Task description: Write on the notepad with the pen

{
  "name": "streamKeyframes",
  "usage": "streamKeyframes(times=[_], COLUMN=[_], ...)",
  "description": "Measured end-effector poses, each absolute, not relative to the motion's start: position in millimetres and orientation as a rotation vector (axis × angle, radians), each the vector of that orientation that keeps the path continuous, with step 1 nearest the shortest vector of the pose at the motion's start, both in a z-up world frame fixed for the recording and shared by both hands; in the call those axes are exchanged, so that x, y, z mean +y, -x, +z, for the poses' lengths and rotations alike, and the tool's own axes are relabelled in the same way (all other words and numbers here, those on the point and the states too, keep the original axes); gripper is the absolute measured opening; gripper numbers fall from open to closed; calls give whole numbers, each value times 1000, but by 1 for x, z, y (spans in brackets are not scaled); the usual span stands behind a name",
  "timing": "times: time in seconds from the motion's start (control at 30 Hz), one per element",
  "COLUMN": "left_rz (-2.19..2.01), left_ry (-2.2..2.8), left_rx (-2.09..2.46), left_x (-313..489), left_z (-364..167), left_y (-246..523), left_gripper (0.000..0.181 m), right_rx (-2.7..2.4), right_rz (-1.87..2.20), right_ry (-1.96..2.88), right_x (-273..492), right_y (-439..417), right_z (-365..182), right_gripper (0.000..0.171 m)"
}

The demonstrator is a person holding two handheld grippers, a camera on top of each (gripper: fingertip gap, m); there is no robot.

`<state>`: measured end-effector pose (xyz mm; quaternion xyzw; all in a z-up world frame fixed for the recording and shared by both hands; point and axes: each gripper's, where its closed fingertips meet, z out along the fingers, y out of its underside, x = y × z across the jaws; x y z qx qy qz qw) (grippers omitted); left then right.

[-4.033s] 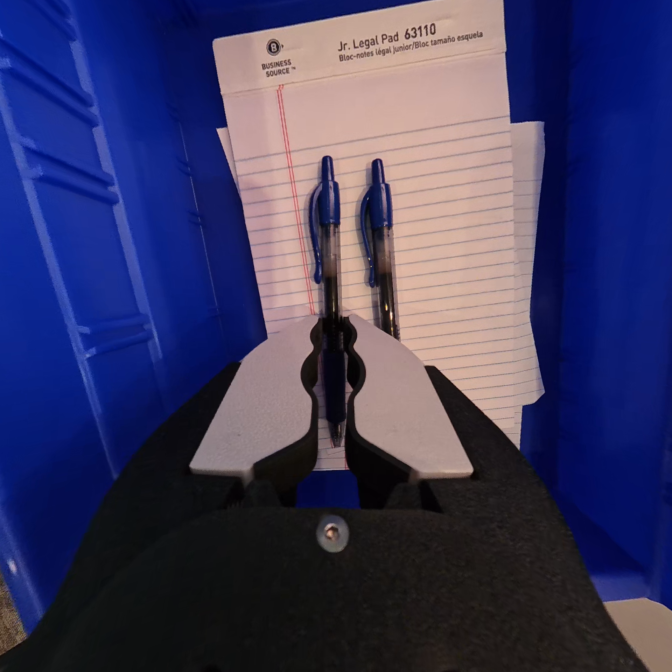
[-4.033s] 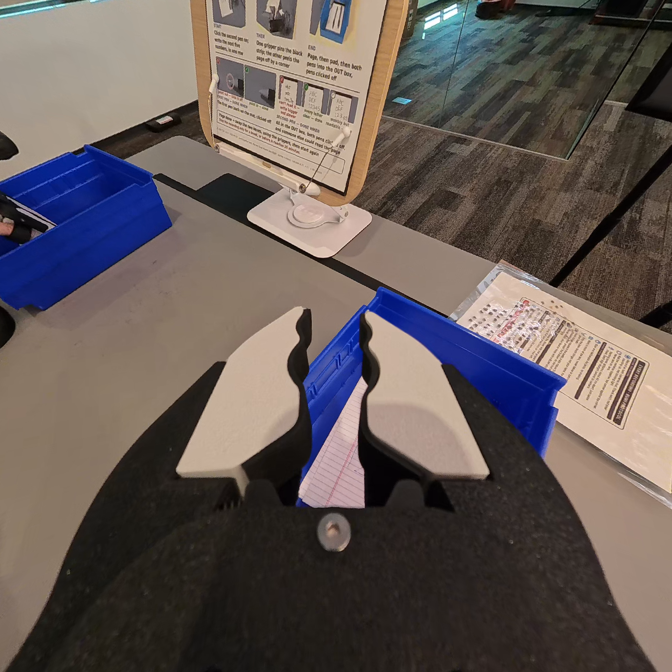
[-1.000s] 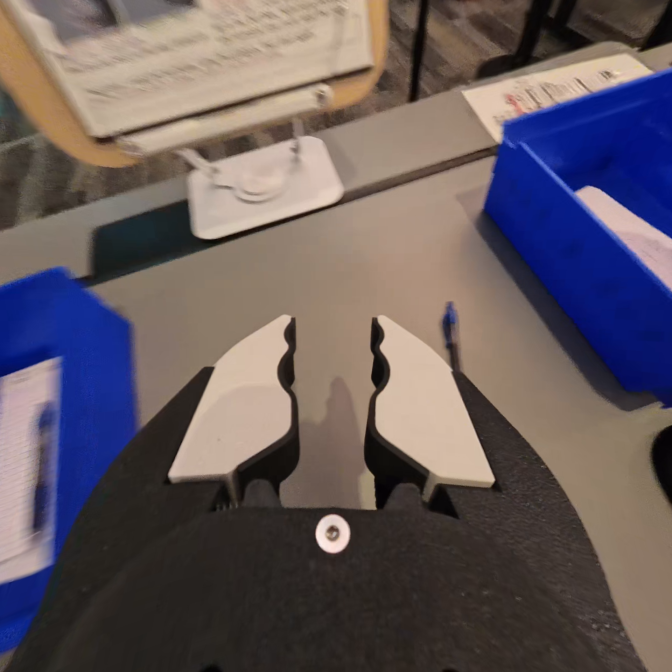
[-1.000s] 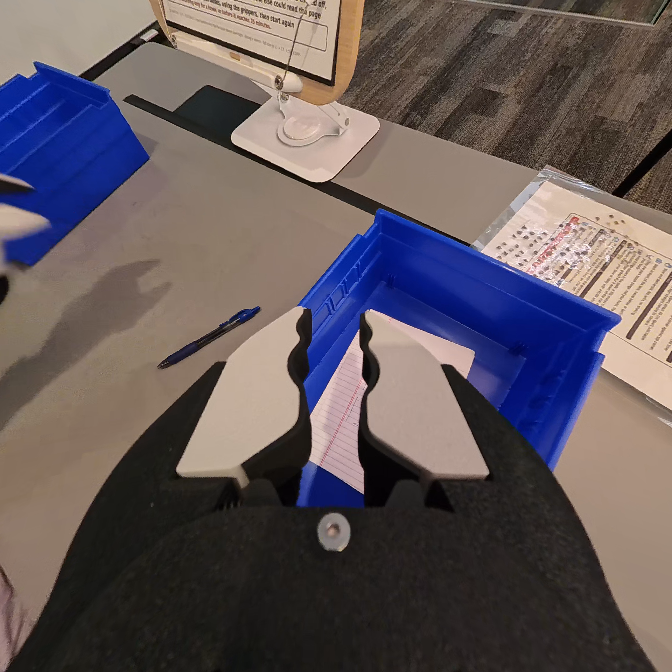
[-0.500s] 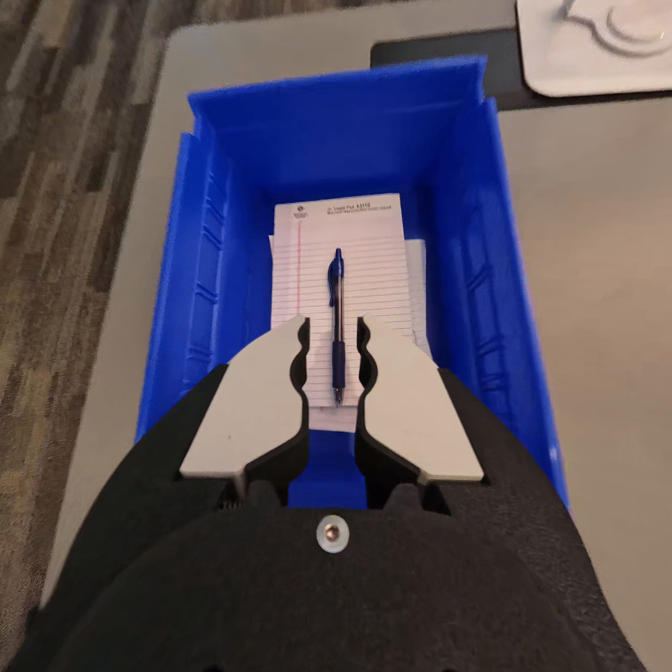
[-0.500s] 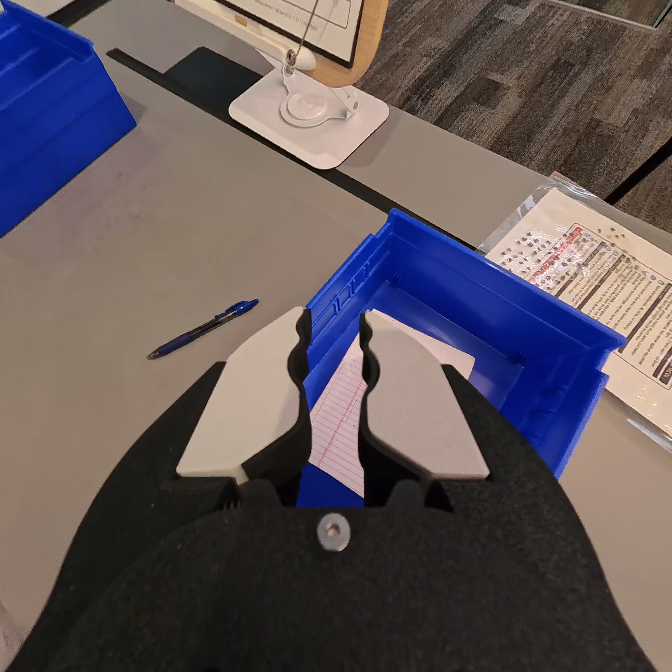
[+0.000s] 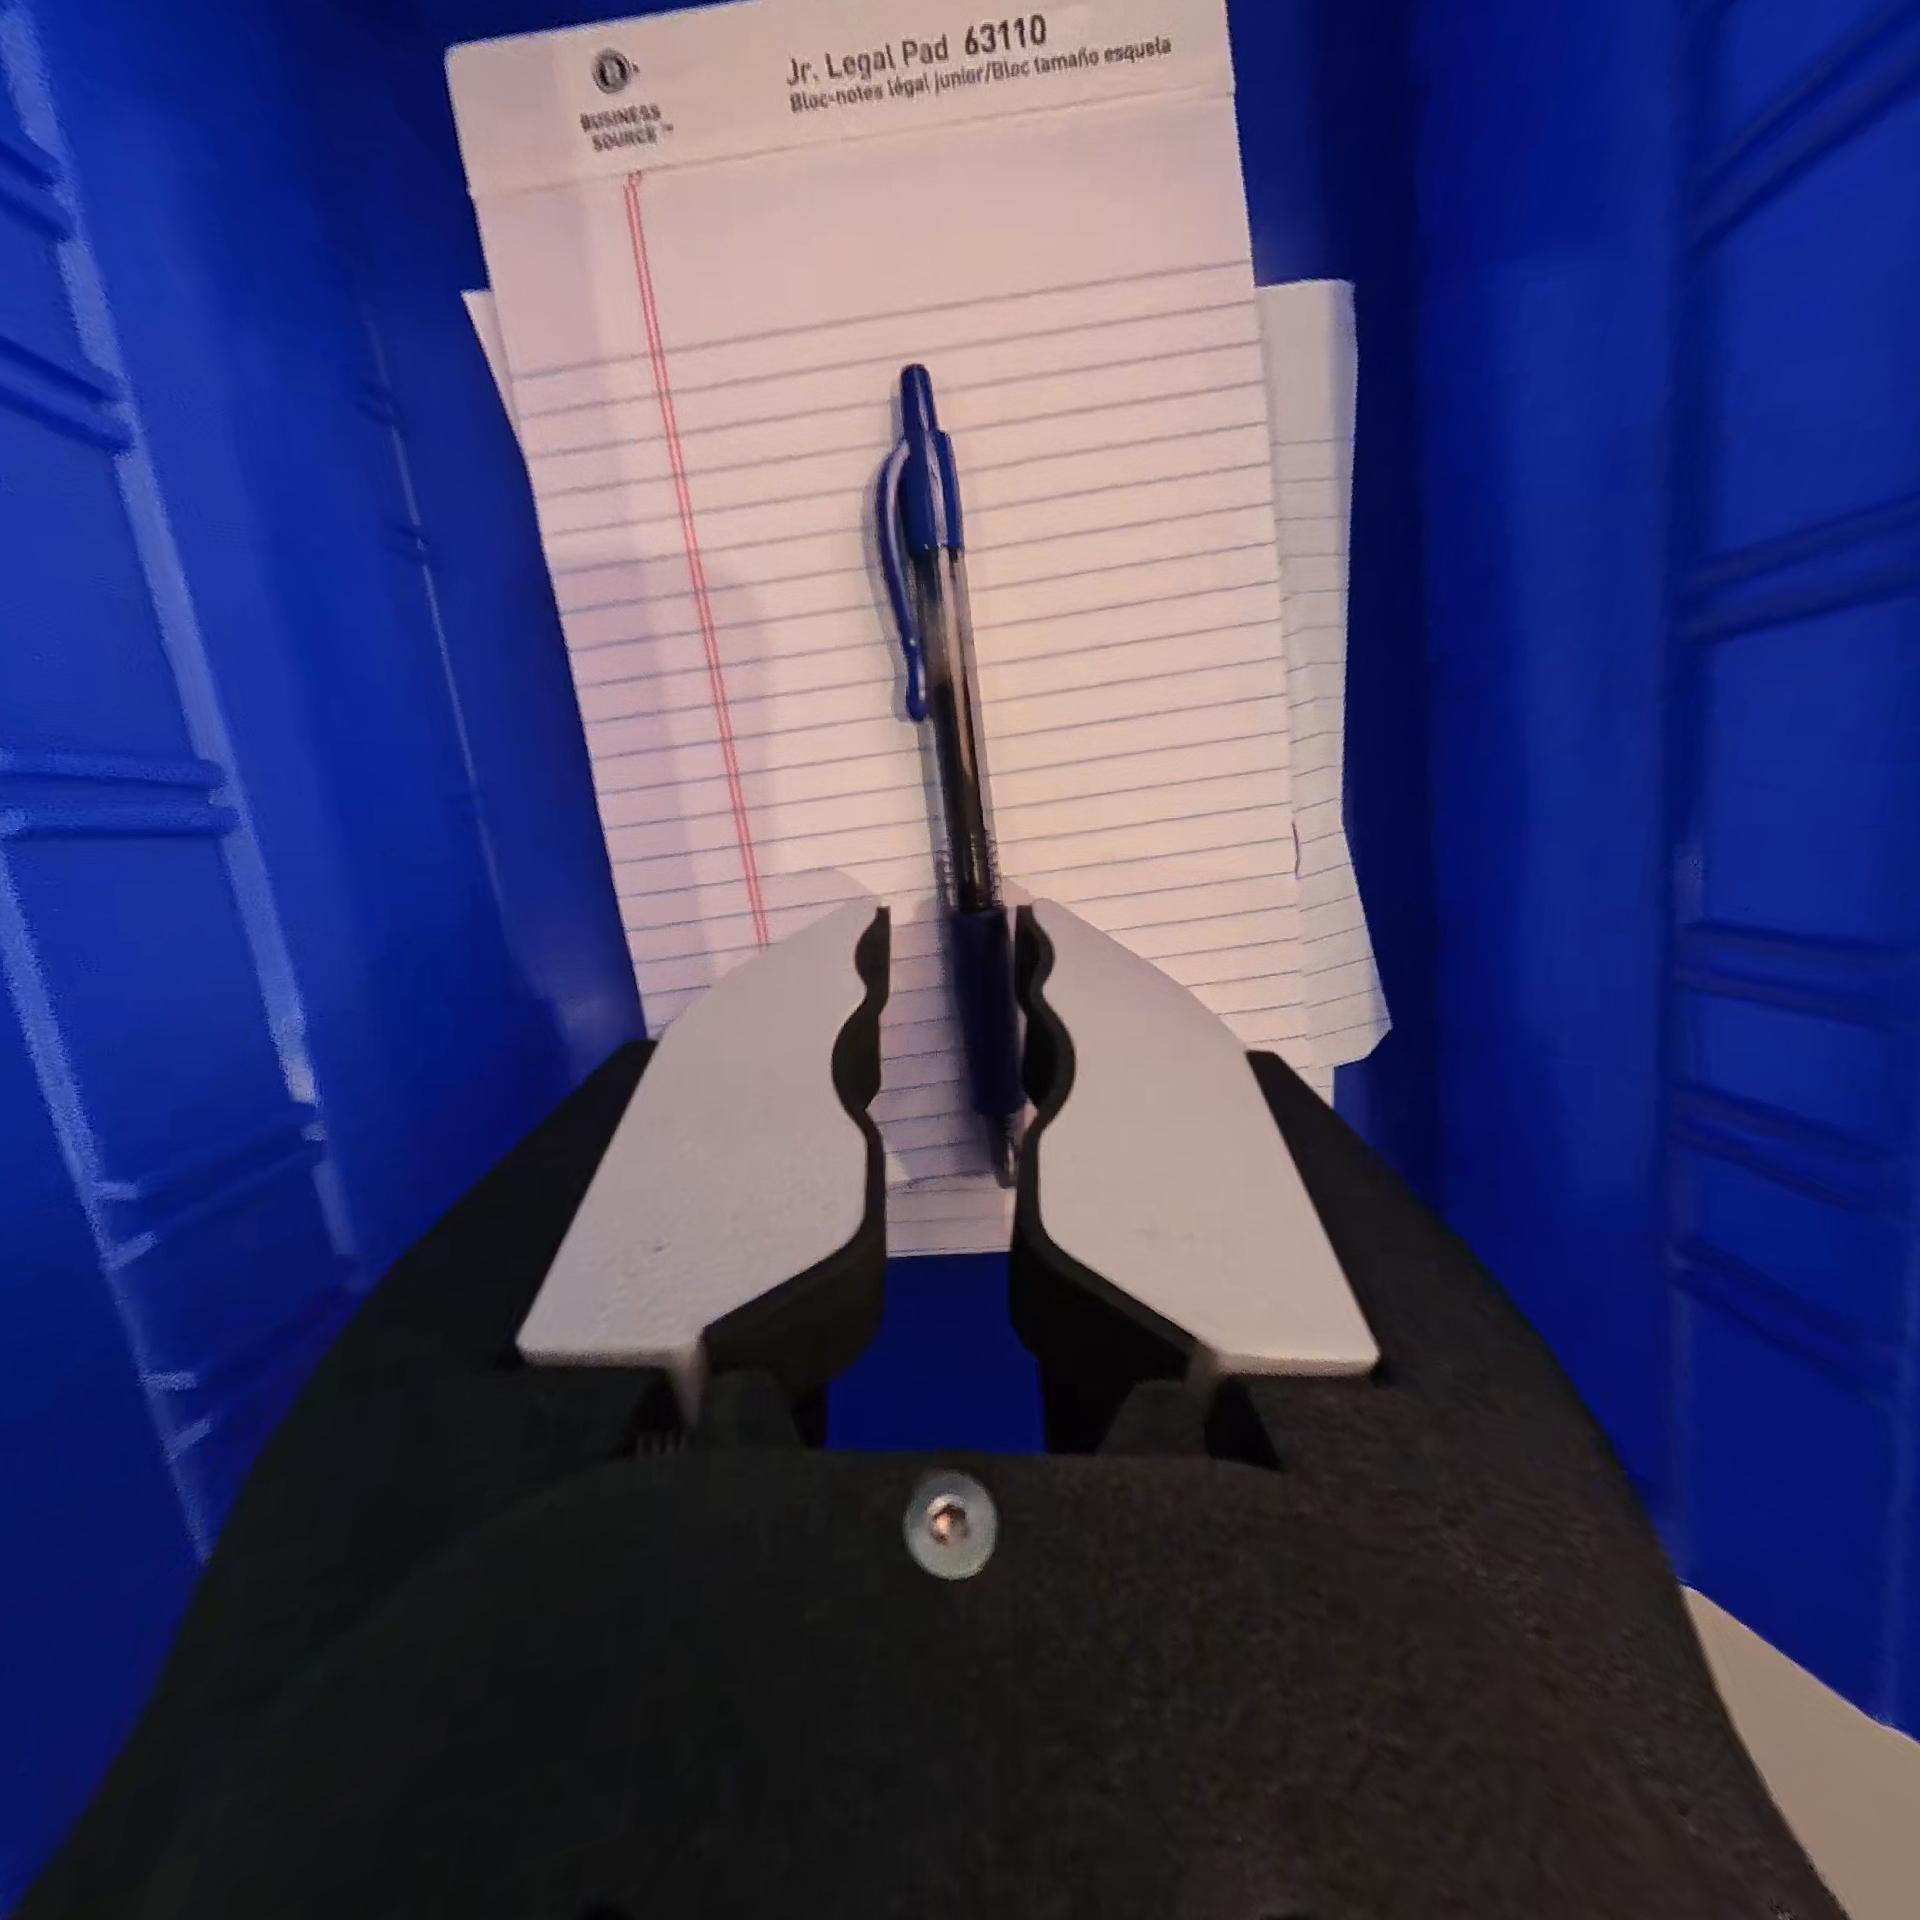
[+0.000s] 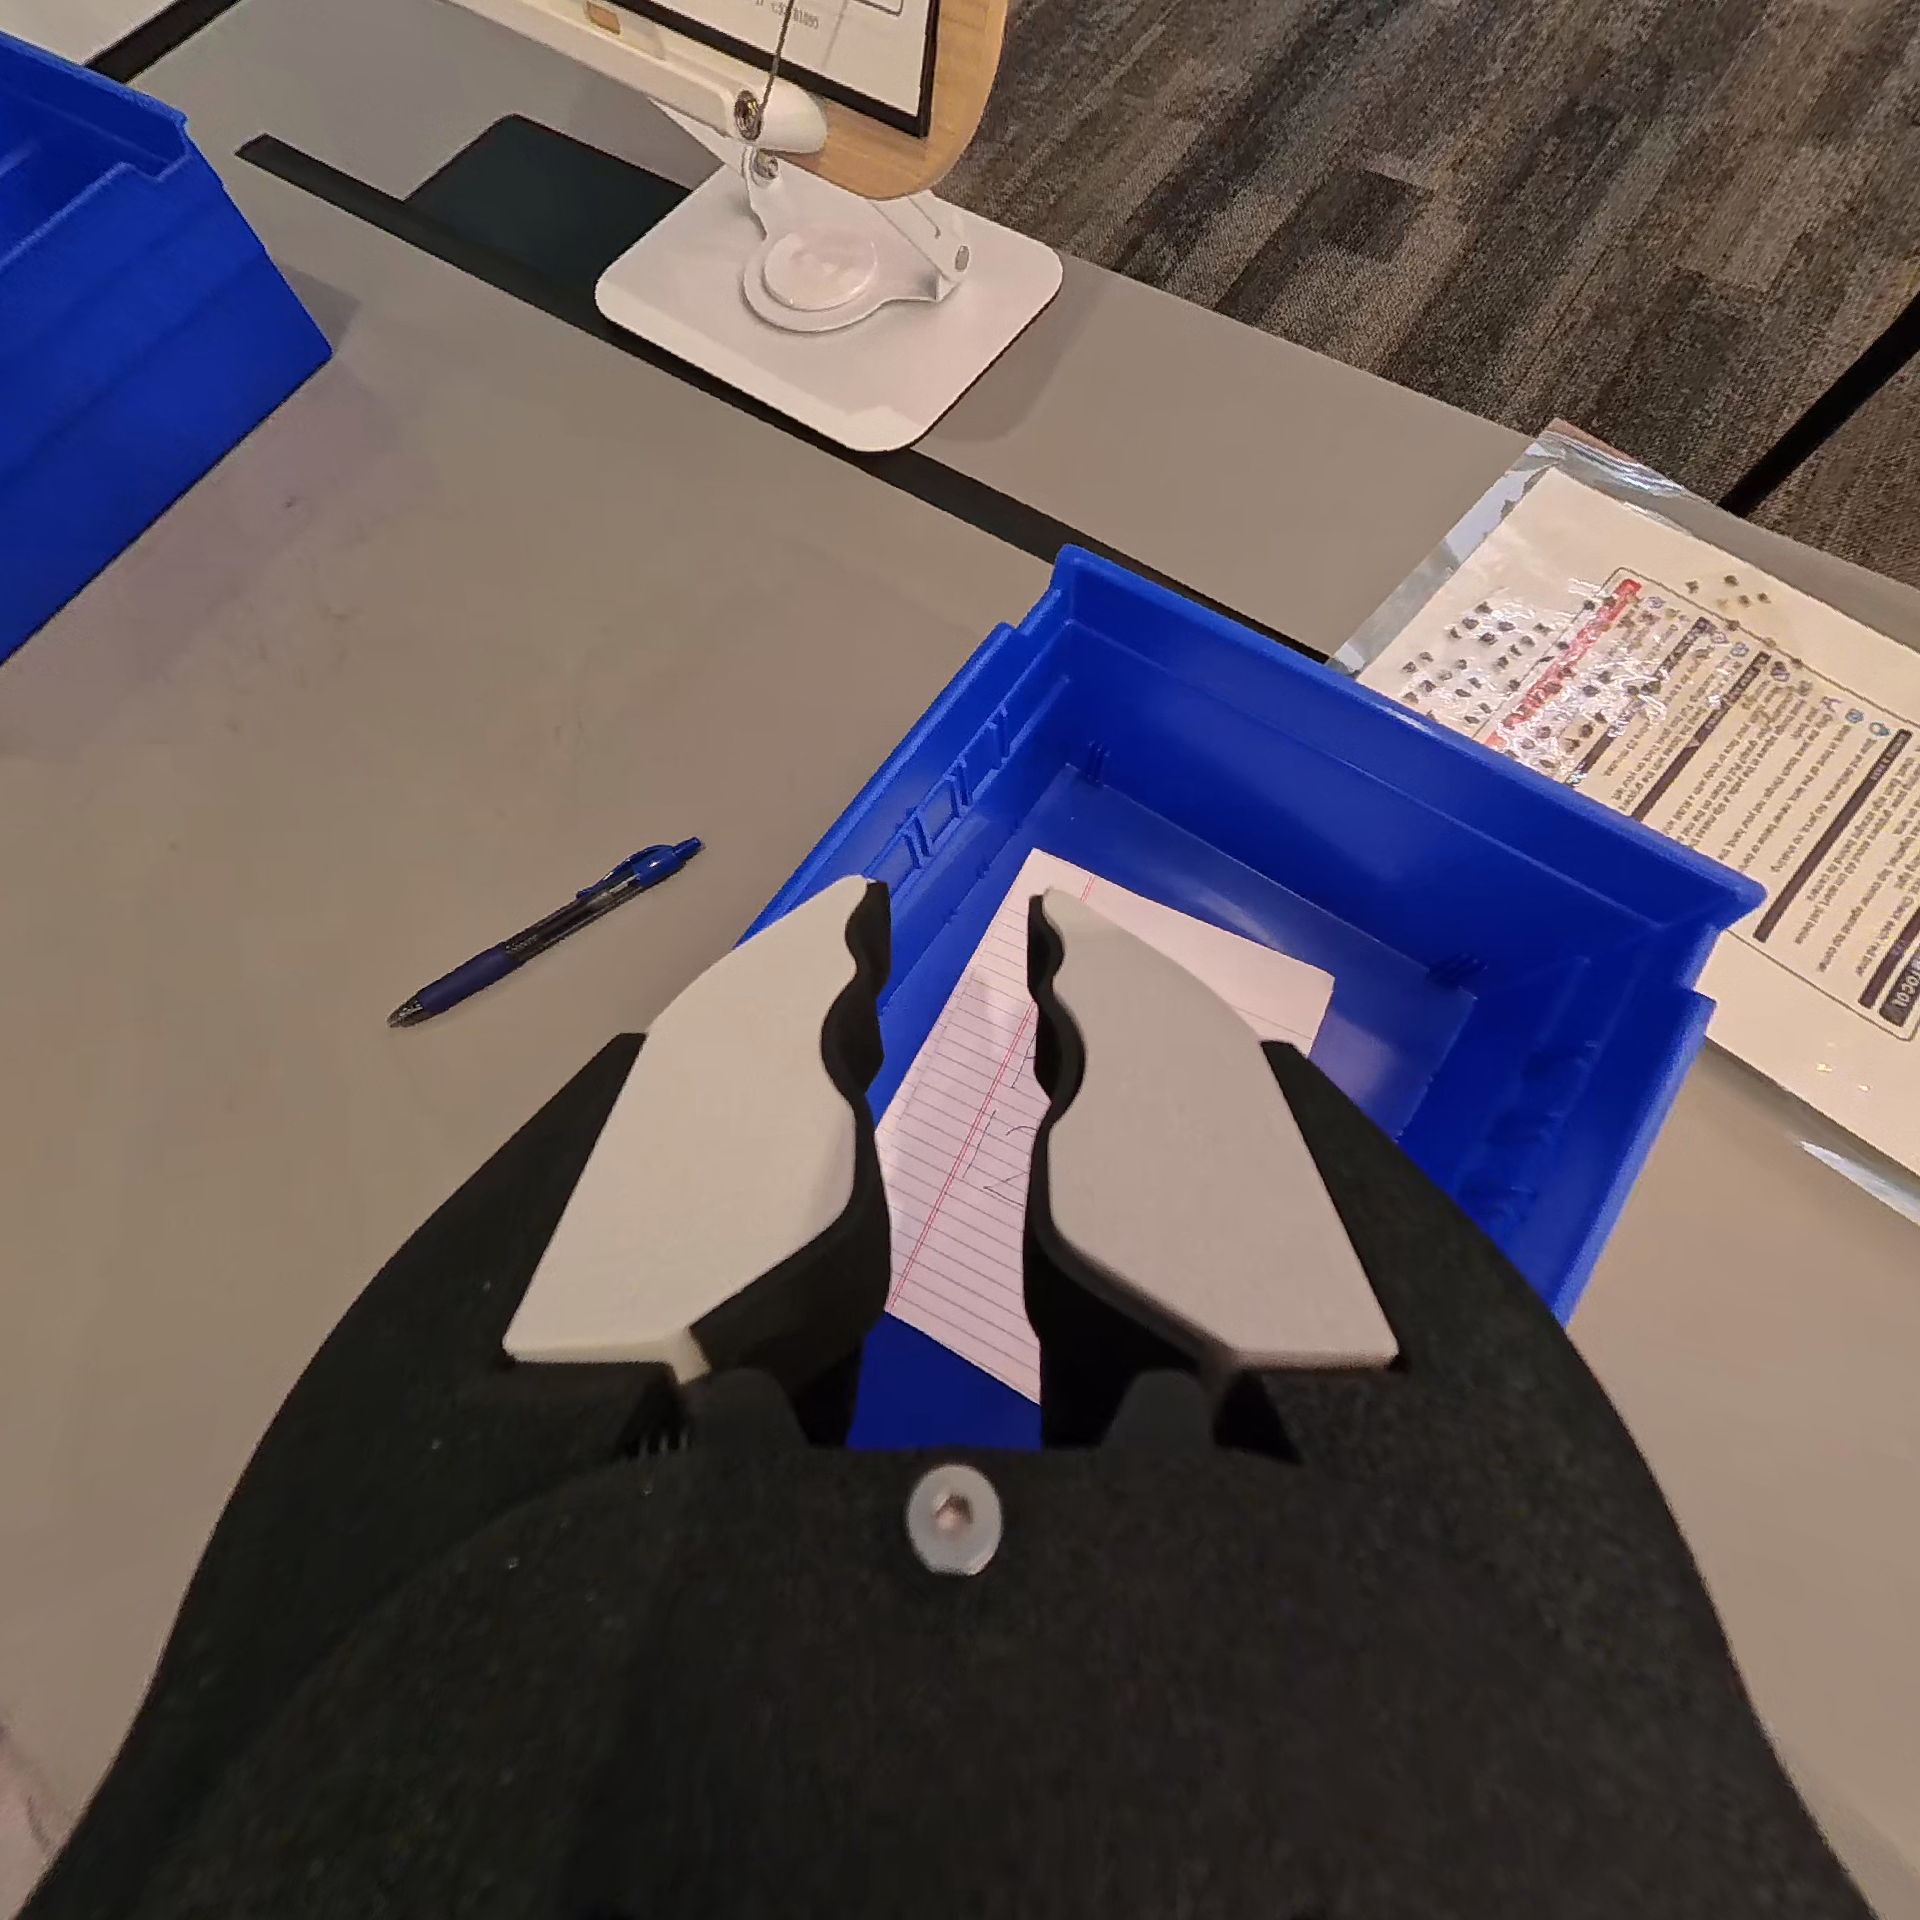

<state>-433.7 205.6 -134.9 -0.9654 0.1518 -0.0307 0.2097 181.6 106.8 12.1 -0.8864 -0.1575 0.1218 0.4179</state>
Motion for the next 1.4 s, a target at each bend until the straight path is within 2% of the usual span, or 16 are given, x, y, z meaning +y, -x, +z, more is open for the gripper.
streamKeyframes(times=[0.23, 0.3, 0.57, 0.67, 0.8, 0.9, 1.0, 1.1, 1.23, 1.4], left_rz=[-80, -74, -21, -6, 42, -10, -148, -308, -460, -421], left_ry=[2720, 2720, 2673, 2587, 2430, 2317, 2253, 2239, 2323, 2476], left_rx=[431, 440, 443, 412, 440, 553, 716, 842, 965, 979], left_x=[201, 200, 200, 202, 195, 172, 141, 114, 85, 77], left_z=[-142, -142, -135, -107, -39, 12, 30, 11, -59, -135], left_y=[433, 432, 434, 434, 411, 352, 275, 198, 114, 72], left_gripper=[22, 12, 11, 11, 11, 11, 11, 11, 11, 11], right_rx=[-399, -398, -384, -382, -378, -373, -372, -374, -372, -372], right_rz=[308, 313, 330, 325, 330, 329, 330, 324, 326, 336], right_ry=[2229, 2223, 2223, 2230, 2219, 2219, 2225, 2228, 2206, 2178], right_x=[106, 106, 106, 105, 106, 108, 108, 106, 104, 99], right_y=[-182, -182, -186, -187, -188, -189, -190, -190, -191, -191], right_z=[10, 11, 9, 7, 9, 9, 7, 7, 11, 17], right_gripper=[25, 25, 25, 25, 25, 25, 25, 25, 25, 25])
